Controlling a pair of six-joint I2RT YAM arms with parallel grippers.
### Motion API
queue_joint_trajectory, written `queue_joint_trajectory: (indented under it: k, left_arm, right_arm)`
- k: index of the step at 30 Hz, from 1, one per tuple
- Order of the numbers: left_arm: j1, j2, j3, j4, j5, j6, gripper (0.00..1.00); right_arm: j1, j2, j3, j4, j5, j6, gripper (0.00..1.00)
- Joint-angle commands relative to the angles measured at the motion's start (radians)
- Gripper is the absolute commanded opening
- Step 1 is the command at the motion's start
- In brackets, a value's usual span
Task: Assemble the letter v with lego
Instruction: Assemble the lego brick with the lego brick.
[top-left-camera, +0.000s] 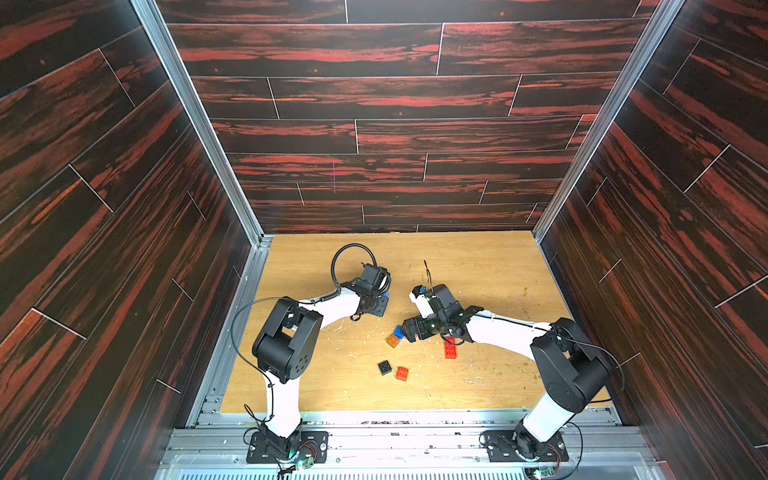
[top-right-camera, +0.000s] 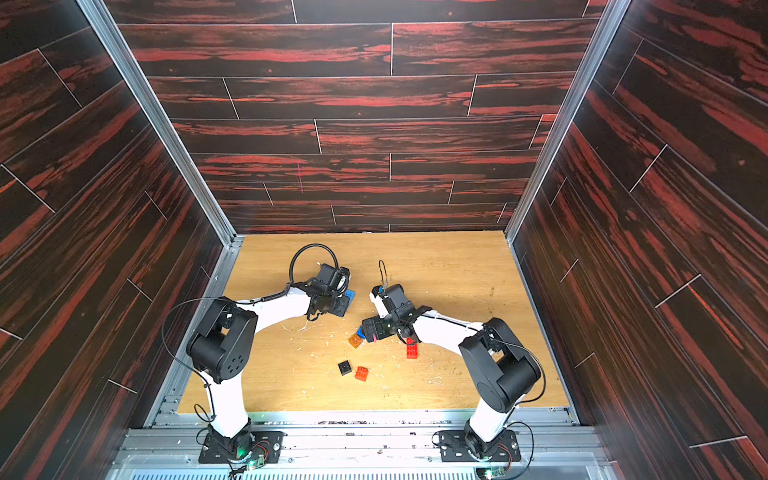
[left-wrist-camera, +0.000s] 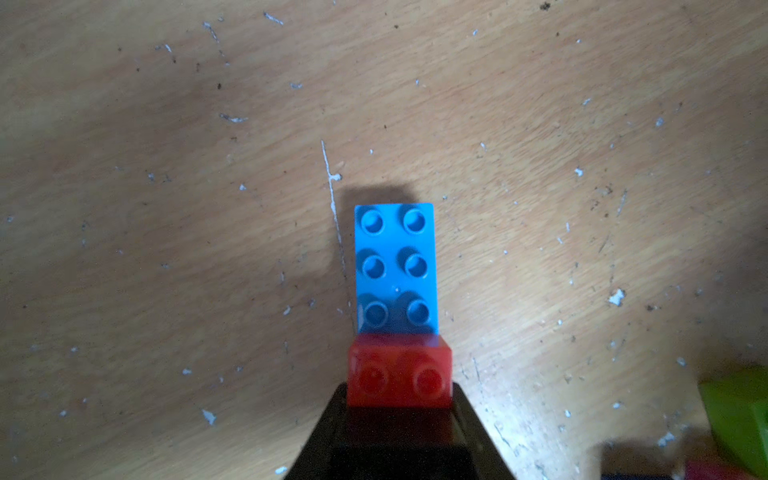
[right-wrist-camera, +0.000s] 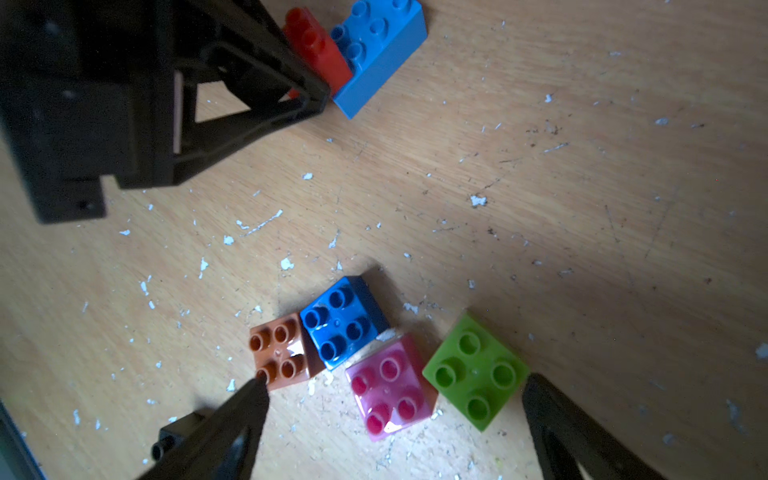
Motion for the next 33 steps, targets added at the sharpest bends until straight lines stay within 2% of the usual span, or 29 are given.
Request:
queue_joint_trajectory:
  k: [1, 11, 23, 33]
  left_arm:
    - [0.0, -0.027, -0.041, -0.063, -0.022, -0.003, 0.16]
    - [0.0, -0.015, -0.074, -0.085, -0.038, -0.044, 0.16]
    - [-0.002, -0.044, -0.191, -0.044, -0.043, -0.117, 0.16]
    - [-0.007, -0.012, -0.154, -0.078, -0.037, -0.108, 0.16]
  right_arm:
    - [-0.003, 0.002, -0.012, 0.006, -0.014, 0.006, 0.99]
    - [-0.004, -0.011, -0.029, 0.005, -0.013, 0.004, 0.98]
    - [-0.004, -0.018, -0.03, 0.007, -0.02, 0.008, 0.98]
    - [-0.004, -0.019, -0.035, 0.007, -0.024, 0.011, 0.98]
